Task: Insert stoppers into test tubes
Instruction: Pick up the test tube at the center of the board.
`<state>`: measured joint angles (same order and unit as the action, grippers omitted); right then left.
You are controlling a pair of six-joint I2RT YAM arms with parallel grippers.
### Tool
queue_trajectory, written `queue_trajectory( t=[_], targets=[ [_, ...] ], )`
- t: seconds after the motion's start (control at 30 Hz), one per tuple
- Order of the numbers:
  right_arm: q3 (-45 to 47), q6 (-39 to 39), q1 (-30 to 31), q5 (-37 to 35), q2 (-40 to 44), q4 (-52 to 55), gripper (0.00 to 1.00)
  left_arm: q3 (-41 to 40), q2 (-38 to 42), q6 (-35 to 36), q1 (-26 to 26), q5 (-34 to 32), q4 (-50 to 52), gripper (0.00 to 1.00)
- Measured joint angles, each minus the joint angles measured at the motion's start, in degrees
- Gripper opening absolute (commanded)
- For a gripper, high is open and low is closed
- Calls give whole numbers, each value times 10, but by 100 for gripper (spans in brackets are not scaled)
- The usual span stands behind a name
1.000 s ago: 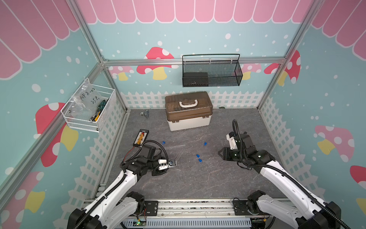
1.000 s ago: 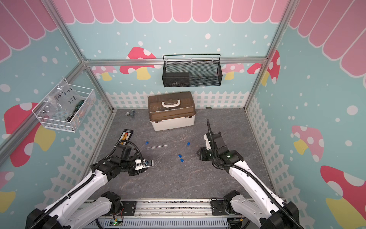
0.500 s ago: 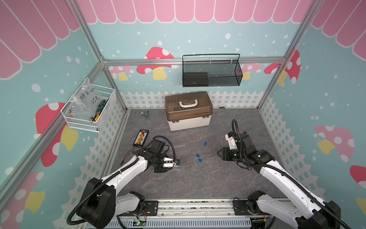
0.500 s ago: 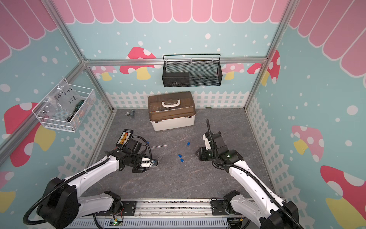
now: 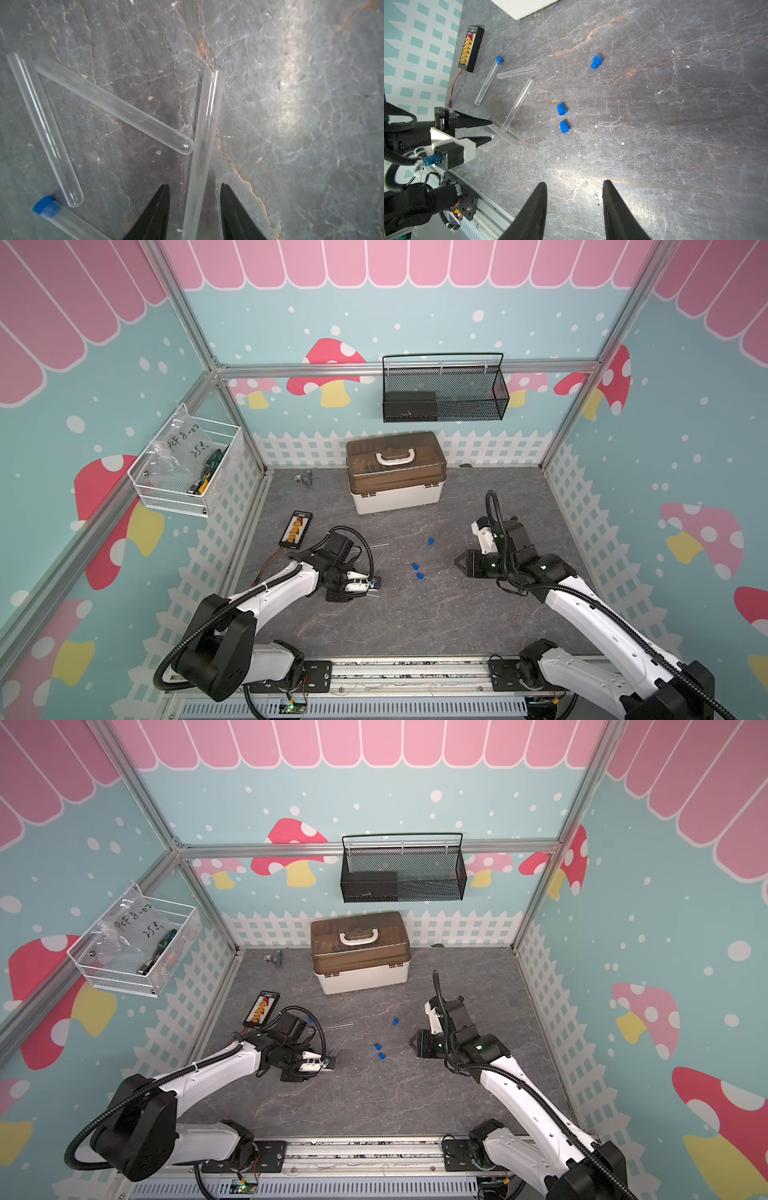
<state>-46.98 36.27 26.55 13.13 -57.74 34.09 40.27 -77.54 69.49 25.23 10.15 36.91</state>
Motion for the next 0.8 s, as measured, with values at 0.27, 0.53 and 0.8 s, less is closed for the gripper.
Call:
queue_trajectory(
  t=[0.27, 0.53, 0.8],
  targets=[
    [0, -1, 0, 0, 0, 0, 43, 2, -28, 0, 2, -5, 2, 42],
    [0, -3, 0, 0, 0, 0, 43, 20, -58, 2, 4, -14, 10, 35],
    [0, -5, 0, -2, 0, 2, 43, 30, -73, 4, 14, -22, 31, 33]
  ],
)
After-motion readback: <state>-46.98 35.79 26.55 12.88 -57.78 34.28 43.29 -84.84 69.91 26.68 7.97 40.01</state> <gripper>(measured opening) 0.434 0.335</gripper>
